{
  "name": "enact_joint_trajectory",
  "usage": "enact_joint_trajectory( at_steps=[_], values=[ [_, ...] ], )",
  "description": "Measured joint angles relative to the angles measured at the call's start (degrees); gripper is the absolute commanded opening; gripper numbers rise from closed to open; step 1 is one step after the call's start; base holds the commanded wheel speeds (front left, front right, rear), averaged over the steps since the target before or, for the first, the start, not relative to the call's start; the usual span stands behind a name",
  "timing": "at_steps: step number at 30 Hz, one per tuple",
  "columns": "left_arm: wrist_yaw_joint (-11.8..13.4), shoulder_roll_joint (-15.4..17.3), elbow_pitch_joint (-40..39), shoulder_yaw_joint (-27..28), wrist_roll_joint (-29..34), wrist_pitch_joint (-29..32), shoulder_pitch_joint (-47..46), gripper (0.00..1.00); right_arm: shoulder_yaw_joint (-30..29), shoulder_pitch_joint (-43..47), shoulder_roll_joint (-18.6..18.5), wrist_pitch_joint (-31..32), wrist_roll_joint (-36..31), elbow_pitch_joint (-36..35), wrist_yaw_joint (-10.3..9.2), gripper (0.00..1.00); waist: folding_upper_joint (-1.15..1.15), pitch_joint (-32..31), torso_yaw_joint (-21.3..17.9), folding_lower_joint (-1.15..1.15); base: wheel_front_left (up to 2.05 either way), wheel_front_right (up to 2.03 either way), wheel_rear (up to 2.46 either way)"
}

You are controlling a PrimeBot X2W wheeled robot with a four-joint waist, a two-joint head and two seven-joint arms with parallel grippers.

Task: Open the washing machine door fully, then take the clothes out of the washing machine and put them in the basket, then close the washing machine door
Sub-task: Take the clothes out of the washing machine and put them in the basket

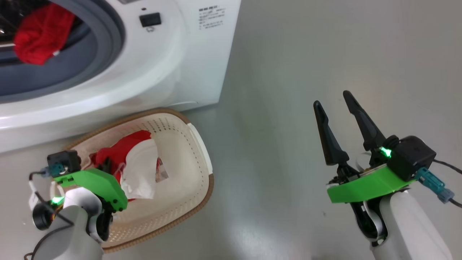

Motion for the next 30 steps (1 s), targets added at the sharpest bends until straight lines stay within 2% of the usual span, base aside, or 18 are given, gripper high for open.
enact_joint_trajectory(
  at_steps=[8, 12, 22, 23, 25, 26, 30],
  values=[
    [-1.03, -0.19, 10.35, -0.16, -0.90, 1.29, -4.60, 0.00, 0.76, -2.70, -0.01, 0.00, 0.56, -0.73, 0.00, 1.00, 0.00, 3.20, -0.93, 0.00, 0.00, 0.00, 0.00],
    [-2.58, -0.37, 14.92, 0.03, -1.88, 2.10, -6.62, 0.00, 1.68, -3.19, 0.01, 0.00, 1.02, -0.91, 0.00, 1.00, 0.00, 4.66, -1.31, 0.00, 0.00, 0.00, 0.00],
    [-3.96, -1.05, 18.68, -0.81, -2.33, 1.12, -9.06, 0.00, 1.71, -5.04, -0.01, 0.00, 1.94, -1.03, 0.00, 1.00, 0.00, 5.65, -2.34, 0.00, 0.00, 0.00, 0.00],
    [-3.96, -1.05, 18.79, -0.99, -2.33, 0.65, -9.06, 0.09, 1.66, -5.11, -0.01, 0.00, 1.94, -1.01, 0.00, 1.00, 0.00, 5.40, -2.34, 0.00, 0.00, 0.00, 0.00],
    [-3.93, -1.04, 18.94, -1.22, -2.26, -0.87, -9.06, 0.53, 1.49, -5.11, -0.01, 0.00, 1.94, -0.88, 0.00, 1.00, 0.00, 4.78, -2.30, 0.00, 0.00, 0.00, 0.00],
    [-3.93, -1.04, 19.02, -1.36, -2.05, -1.76, -9.06, 1.00, 1.37, -5.11, -0.01, 0.00, 1.96, -0.82, 0.00, 1.00, 0.00, 4.42, -2.26, 0.00, 0.00, 0.00, 0.00],
    [-3.92, -1.07, 19.20, -2.19, -1.25, -4.94, -8.94, 1.00, 0.97, -5.03, -0.01, 0.00, 1.94, -0.37, 0.00, 1.00, 0.00, 2.57, -2.01, 0.00, 0.00, 0.00, 0.00]
  ],
)
